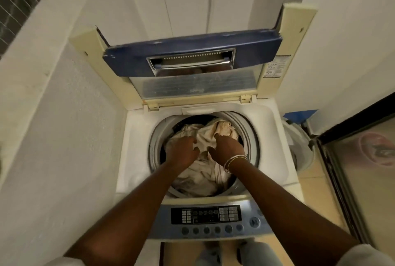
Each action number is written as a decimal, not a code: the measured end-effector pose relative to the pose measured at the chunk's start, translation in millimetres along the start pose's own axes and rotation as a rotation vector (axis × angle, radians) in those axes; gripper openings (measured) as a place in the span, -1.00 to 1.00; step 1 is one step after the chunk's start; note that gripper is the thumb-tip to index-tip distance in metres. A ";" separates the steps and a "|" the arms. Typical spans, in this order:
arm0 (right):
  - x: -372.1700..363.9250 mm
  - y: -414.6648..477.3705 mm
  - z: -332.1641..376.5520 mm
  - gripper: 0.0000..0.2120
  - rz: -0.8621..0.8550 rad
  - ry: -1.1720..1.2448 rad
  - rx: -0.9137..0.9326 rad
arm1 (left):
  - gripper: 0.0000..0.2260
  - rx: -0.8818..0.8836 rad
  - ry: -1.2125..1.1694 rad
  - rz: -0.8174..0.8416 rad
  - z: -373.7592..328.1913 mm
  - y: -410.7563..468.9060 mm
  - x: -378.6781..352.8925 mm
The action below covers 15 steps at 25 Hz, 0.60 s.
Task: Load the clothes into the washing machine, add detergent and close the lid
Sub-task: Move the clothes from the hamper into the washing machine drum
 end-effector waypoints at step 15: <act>173.7 -129.3 -57.6 -0.19 -0.434 0.107 0.207 | -0.47 -0.298 0.107 -0.375 -190.0 -75.1 98.0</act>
Point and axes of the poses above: each hand's wrist, its own y-axis towards the middle knuckle, its own x-axis out of the back of the hand, z = x × y, the point moved 9 cm from there along y, towards the middle knuckle, and after that the axes turned 15 degrees about y, right-handed, at the moved point
